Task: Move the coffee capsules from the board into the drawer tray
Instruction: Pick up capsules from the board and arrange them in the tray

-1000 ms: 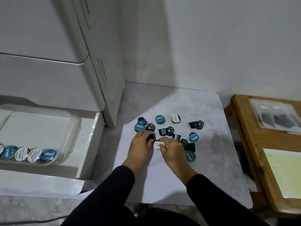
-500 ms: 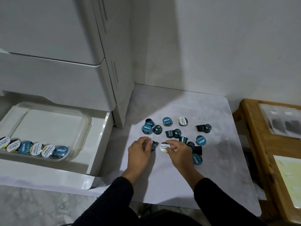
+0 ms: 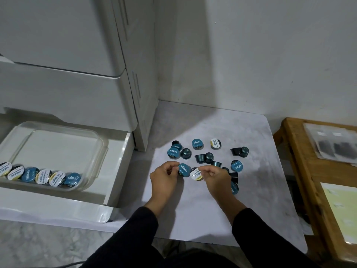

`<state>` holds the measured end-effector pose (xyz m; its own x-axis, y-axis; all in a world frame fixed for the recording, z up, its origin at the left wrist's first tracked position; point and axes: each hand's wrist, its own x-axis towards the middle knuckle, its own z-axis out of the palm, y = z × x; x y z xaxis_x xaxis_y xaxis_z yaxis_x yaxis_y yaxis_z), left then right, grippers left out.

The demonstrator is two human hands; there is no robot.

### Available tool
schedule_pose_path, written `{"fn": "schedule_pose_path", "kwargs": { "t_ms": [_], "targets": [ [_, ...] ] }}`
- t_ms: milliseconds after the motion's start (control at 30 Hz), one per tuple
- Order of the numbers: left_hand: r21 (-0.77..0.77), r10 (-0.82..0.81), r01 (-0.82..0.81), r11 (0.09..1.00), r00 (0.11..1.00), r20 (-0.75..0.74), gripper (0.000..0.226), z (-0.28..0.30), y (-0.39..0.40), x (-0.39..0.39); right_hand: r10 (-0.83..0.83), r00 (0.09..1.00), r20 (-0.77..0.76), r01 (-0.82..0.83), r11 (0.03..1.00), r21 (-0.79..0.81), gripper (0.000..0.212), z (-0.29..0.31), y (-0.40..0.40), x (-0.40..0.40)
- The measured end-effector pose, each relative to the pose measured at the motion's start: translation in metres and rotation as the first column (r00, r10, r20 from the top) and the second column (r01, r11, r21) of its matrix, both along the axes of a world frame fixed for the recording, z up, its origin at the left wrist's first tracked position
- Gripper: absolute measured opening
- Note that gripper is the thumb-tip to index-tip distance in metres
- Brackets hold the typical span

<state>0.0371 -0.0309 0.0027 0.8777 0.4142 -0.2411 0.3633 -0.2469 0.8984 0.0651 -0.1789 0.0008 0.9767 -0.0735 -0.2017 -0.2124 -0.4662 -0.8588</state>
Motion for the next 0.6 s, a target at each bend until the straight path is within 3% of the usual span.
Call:
{"fn": "schedule_pose_path", "kwargs": {
  "t_ms": [300,500,600],
  "targets": [
    [-0.066,-0.01,0.022,0.998,0.984,0.179,0.021,0.063,0.004,0.012,-0.068,0.998,-0.008,0.068,0.972,0.226,0.025,0.069,0.0,0.018],
    [-0.187,-0.051,0.095,0.978,0.973,0.227,0.026,0.106,0.041,0.011,0.02,0.999,0.048,-0.03,0.972,0.234,0.022,0.122,0.018,0.011],
    [-0.174,-0.114,0.16,0.972,0.961,0.25,0.031,0.122,0.071,0.003,0.073,0.996,0.052,-0.084,0.961,0.263,0.024,0.138,0.039,0.003]
  ]
}}
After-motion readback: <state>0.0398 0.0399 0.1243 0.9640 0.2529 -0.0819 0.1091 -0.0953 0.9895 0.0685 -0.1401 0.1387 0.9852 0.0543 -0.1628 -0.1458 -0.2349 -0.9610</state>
